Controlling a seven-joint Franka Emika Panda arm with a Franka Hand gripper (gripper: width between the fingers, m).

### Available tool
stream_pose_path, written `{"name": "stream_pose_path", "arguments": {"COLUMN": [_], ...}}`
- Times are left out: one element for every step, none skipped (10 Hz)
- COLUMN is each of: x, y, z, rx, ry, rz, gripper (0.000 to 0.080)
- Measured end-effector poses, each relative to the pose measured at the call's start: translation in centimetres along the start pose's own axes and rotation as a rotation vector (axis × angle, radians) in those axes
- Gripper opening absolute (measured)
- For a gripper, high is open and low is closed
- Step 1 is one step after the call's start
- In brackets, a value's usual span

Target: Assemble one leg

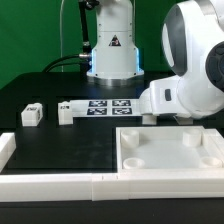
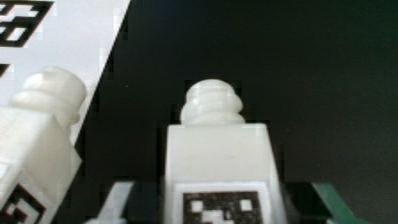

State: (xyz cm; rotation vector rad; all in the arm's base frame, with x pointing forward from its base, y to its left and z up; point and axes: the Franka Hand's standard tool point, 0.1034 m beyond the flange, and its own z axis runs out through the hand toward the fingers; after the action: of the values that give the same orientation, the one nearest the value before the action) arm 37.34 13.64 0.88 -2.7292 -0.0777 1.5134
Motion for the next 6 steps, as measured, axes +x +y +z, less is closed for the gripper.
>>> {"name": "stream_pose_path", "arguments": {"x": [-1.3, -2.5, -3.3, -3.6, -3.2, -2.8], "y": [0.1, 0.1, 0.2, 0.2, 0.1, 0.0], "z": [-1.1, -2.7, -3.8, -5.1, -5.6, -5.6], "rx": [-0.011, -0.017, -0.019, -0.018, -0.015, -0.012], "ry": [-0.022, -0.02, -0.025, -0.02, -0.018, 0.0], "rz": [-0.001, -0.003, -0.003, -0.006, -0.048, -0.049], "gripper": [0.0285, 0.0287, 0.0287, 0.0287, 0.0287, 0.0287]}}
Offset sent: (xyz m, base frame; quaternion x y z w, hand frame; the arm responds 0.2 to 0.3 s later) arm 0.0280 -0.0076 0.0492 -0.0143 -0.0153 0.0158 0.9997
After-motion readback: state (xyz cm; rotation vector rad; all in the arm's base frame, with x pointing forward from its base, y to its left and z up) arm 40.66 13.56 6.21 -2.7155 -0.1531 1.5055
